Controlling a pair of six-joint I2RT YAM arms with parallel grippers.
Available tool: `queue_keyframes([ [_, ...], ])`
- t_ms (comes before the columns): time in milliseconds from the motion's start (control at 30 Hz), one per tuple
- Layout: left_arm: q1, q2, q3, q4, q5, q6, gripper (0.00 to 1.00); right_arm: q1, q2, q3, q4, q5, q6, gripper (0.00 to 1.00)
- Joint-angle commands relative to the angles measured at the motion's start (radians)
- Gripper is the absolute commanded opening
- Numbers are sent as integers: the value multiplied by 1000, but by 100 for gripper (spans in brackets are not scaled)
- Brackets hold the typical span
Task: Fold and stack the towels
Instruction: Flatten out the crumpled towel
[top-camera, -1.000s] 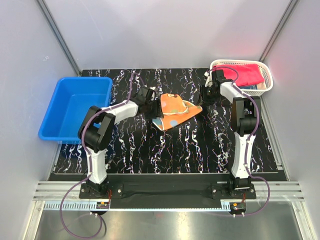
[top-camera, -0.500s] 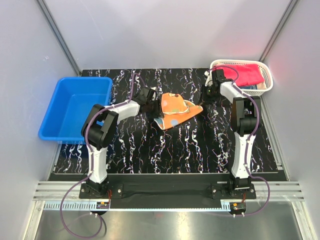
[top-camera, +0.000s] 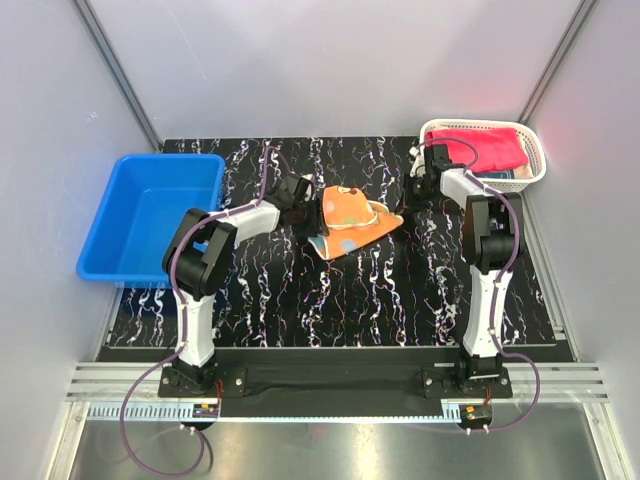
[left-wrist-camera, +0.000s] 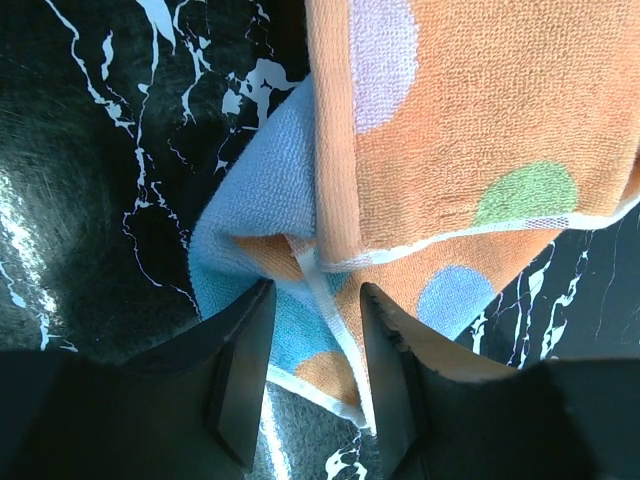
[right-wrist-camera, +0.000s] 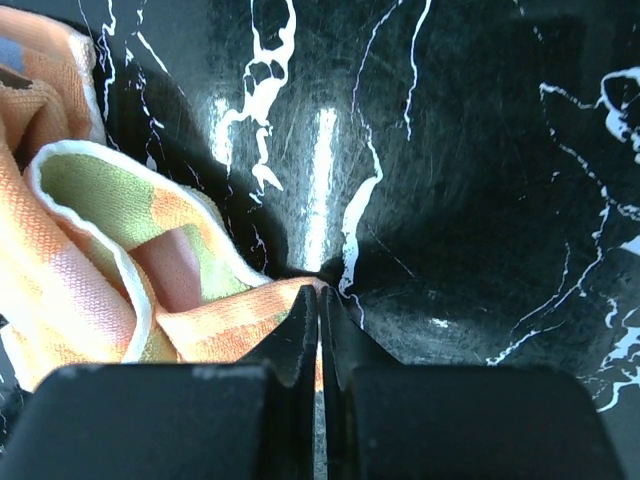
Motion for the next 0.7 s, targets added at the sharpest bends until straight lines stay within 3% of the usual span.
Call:
queue_keyframes([
  [0,1,-52,25,16,2,-4,45,1,-42,-36,2,-6,9,0],
  [100,1,-54,24,10,1,-13,43,0,-42,-51,11,-4,16,0],
  [267,1,-75,16,-10,-24,-22,30,1,-39,-65,15,-4,16,0],
  [667,1,-59,38,-40,-50,-37,34,0,-36,-60,15,-7,16,0],
])
